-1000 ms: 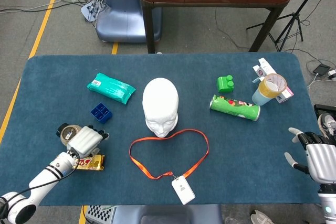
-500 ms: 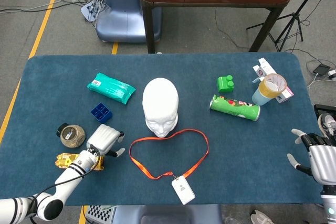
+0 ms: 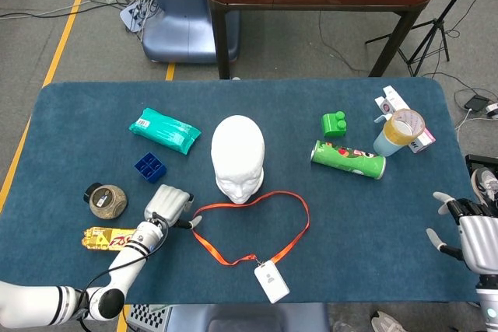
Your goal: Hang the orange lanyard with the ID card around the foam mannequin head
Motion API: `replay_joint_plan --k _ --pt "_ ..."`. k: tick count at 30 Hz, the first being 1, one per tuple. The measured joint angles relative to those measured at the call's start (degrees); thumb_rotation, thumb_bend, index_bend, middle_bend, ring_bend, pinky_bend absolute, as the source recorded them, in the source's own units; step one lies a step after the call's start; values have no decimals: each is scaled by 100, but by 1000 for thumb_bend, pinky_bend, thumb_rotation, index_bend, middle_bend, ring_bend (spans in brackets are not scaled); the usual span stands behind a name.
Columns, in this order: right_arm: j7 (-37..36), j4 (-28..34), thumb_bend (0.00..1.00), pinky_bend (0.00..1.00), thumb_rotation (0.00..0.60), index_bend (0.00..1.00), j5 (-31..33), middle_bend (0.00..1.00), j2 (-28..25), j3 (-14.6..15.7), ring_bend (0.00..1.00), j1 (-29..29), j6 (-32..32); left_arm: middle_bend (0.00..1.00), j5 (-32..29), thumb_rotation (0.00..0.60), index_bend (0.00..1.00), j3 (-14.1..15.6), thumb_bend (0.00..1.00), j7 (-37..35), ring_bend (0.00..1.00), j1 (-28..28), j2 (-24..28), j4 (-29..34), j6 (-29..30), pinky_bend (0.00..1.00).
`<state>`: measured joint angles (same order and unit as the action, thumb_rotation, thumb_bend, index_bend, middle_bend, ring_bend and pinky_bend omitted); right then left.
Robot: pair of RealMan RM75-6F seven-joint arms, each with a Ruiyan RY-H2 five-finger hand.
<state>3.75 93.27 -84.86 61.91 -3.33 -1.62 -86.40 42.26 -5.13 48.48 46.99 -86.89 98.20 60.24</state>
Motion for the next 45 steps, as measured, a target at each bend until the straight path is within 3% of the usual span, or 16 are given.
replay_joint_plan --k 10,20,28,33,37,45 --pt "-16 -7 269 338 600 255 27 439 -8 12 294 25 11 774 -412 166 464 14 246 306 773 142 -480 -203 383 627" --pt "-40 -13 269 338 600 255 60 439 -23 20 295 64 3 774 -452 317 450 65 246 383 775 148 -778 -455 586 627" --pt "-16 3 268 337 600 255 41 439 -21 27 294 66 7 778 -465 321 463 38 246 324 780 125 -843 -495 600 627" --pt "-9 20 269 338 600 255 59 439 -28 25 294 83 -3 782 -479 352 470 37 246 335 784 128 -909 -572 601 627" --pt "7 29 268 358 600 255 82 439 -28 26 295 88 12 787 -493 470 483 33 246 291 789 115 -960 -664 569 627" --pt "38 50 268 359 600 255 100 439 -31 13 294 74 43 798 -518 538 504 -8 246 193 797 90 -984 -756 501 627"
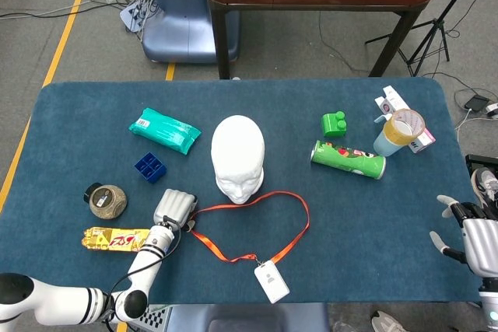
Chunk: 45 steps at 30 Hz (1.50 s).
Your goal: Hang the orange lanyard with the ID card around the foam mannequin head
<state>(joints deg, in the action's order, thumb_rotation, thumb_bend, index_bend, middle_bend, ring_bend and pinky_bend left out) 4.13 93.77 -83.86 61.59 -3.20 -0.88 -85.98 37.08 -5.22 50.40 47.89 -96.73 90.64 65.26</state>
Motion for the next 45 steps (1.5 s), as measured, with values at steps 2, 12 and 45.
replay_joint_plan --k 2,12,45 --pt "5 6 268 359 600 255 -1 439 -1 -1 294 -2 3 802 -4 537 510 -15 246 -41 799 -7 -1 -10 -22 627" --pt "29 26 269 359 600 255 17 439 4 -3 295 -15 43 838 52 541 557 -22 279 -189 816 -38 32 -31 -129 627" --pt "938 389 269 636 600 284 -68 662 178 -51 509 -501 624 889 735 600 607 225 368 -757 843 -369 383 434 -121 627"
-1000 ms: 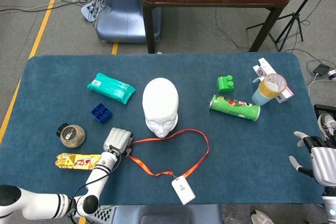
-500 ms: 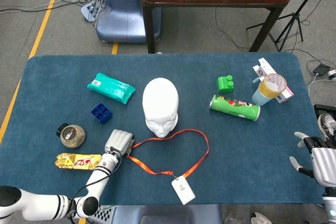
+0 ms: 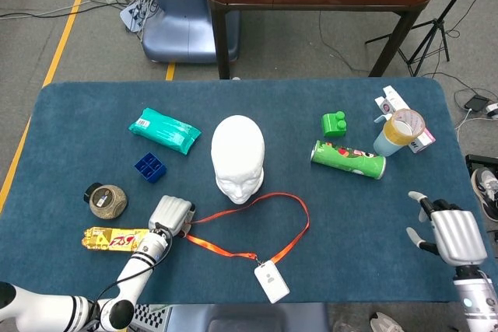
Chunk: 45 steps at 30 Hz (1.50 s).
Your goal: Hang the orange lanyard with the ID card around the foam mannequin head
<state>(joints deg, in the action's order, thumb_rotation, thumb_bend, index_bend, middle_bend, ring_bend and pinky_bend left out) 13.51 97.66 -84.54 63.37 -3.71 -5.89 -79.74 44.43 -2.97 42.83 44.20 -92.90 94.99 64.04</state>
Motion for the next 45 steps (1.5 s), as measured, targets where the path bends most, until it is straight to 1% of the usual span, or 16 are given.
replay_joint_plan --k 7,10,13,18,26,39,45 --pt "516 249 269 858 600 411 199 868 347 -263 716 -612 624 890 168 600 607 -18 368 -61 843 -22 36 116 11 628" --pt "698 272 269 894 600 436 423 919 542 -383 765 -877 910 890 198 600 607 -14 368 -58 843 -32 35 132 18 627" --pt "855 301 269 916 600 449 715 947 677 -478 790 -1132 1245 890 217 600 607 -8 367 -59 843 -45 46 153 23 628" --pt "1216 212 269 952 600 490 1223 980 1057 -637 821 -1590 1690 890 244 600 607 -10 367 -66 843 -63 57 162 29 627" --pt "1719 -215 269 984 600 525 1690 1000 1742 -737 855 -2130 1997 890 318 600 607 -8 368 -73 843 -94 56 173 55 627" --pt "2585 -959 270 997 600 537 2559 1000 2686 -765 868 -2755 2118 894 421 600 608 3 367 -99 846 -155 46 206 83 627" --pt "2727 -1328 271 997 600 554 2744 1000 3059 -796 869 -2964 2037 894 476 600 608 7 367 -125 846 -177 45 215 71 627"
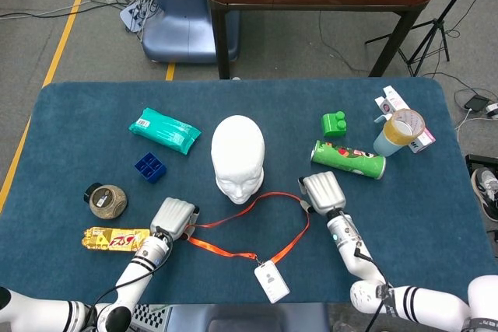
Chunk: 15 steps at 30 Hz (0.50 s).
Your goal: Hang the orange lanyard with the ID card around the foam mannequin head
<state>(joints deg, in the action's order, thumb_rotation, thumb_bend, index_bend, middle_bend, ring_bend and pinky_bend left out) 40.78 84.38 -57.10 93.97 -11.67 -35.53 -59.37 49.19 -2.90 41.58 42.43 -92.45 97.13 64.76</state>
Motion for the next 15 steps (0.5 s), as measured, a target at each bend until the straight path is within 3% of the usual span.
replay_joint_plan --k 15 --pt "186 -646 290 997 600 556 316 1000 574 -38 870 -488 120 894 32 600 608 -14 368 -40 846 -45 -3 -33 -35 628"
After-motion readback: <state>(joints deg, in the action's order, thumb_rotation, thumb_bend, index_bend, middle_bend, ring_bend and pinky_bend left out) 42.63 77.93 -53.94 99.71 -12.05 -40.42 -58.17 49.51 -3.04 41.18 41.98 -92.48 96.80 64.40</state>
